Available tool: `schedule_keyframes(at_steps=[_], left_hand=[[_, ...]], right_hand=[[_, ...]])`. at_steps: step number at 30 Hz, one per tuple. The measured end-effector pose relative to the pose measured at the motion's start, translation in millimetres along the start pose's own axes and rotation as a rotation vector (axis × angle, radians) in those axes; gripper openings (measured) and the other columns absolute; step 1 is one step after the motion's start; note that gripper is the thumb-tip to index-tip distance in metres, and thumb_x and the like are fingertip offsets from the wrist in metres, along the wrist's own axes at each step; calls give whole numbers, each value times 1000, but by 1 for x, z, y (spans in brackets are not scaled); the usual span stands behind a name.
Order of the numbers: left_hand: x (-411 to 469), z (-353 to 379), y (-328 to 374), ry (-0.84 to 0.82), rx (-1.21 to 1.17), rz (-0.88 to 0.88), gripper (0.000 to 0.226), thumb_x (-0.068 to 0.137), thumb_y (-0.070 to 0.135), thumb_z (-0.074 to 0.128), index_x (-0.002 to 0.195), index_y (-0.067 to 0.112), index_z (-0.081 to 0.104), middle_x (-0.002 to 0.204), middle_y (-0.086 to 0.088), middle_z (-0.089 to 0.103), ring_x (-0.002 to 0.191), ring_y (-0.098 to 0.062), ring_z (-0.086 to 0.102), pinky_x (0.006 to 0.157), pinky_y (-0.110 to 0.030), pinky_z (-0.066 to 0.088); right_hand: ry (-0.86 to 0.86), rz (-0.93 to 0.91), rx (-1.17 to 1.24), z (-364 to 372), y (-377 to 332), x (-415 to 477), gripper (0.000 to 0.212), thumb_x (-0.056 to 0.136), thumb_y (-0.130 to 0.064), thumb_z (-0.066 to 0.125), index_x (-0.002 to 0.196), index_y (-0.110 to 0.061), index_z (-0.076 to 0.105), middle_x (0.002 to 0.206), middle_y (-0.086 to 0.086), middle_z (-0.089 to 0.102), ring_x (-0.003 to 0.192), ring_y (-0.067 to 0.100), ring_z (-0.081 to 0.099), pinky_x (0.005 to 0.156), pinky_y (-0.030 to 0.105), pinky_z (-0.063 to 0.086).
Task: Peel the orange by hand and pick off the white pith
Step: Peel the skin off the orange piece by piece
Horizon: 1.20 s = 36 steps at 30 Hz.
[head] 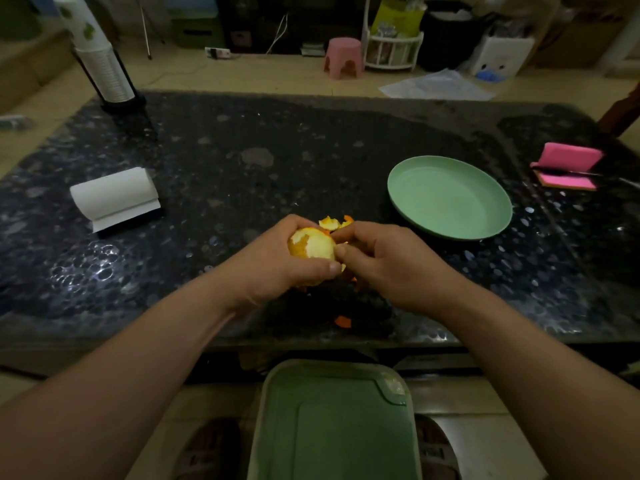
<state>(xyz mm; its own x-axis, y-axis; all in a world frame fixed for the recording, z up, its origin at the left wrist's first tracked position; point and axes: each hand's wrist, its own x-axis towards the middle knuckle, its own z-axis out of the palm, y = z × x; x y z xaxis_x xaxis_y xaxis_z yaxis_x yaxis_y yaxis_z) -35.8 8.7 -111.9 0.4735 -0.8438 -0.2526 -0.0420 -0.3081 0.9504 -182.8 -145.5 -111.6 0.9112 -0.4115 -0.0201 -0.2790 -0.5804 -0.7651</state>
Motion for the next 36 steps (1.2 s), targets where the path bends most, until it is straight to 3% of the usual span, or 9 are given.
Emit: schedule_keyframes(at_steps=[3,7,14,17,25,29,33,36], left_hand=[[-1,1,0,-20,112,18,54,78,15,90,122,25,60,109,-3,72,84,-6,69,75,-28,60],[-1,2,0,-8,183,66,53,77,12,88,119,28,60,105,-1,71,79,-3,66,70,-26,57],[1,-2,-3,-19,107,1,55,80,12,88,124,28,59,115,-3,69,92,-10,68,78,-28,60],[1,0,-3,-24,111,2,55,79,11,88,123,29,59,114,-2,69,92,-10,68,77,-28,60],[-1,3,-5,-8,148,24,55,79,10,87,122,29,59,111,-4,71,88,-10,68,78,-33,60],[-1,-3,-5,-17,68,4,53,81,7,86,125,22,60,113,-9,70,88,-11,67,76,-30,59],[0,-1,-6,3,7,-13,43,85,26,85,123,22,63,114,-10,70,87,-14,69,71,-28,59],[2,2,-6,74,-3,2,35,88,31,82,118,20,67,111,-12,72,84,-15,69,65,-29,57]], right_hand=[[-7,-36,-100,2,-3,-2,15,98,-30,69,110,-40,69,80,-13,71,71,3,65,68,31,56],[50,-44,-98,7,-4,-1,19,91,-22,74,109,-31,71,80,-11,71,74,4,67,69,31,57],[16,0,-32,11,1,3,23,98,-27,66,119,-37,70,84,-12,72,75,4,68,69,29,58],[-38,13,-22,10,1,4,31,98,-25,65,126,-40,69,87,-11,73,76,6,70,69,29,59],[41,-21,-63,18,5,8,33,91,-20,71,123,-32,74,78,-11,70,68,2,64,63,25,54],[-9,-51,-76,15,2,7,31,97,-31,71,128,-37,69,98,-16,74,88,-3,69,77,22,57],[22,-74,-105,16,-2,4,33,99,-34,67,132,-36,69,94,-18,72,86,-3,68,74,20,54],[102,-108,-147,19,-7,0,34,98,-32,64,132,-32,69,87,-14,71,78,4,66,72,33,57]])
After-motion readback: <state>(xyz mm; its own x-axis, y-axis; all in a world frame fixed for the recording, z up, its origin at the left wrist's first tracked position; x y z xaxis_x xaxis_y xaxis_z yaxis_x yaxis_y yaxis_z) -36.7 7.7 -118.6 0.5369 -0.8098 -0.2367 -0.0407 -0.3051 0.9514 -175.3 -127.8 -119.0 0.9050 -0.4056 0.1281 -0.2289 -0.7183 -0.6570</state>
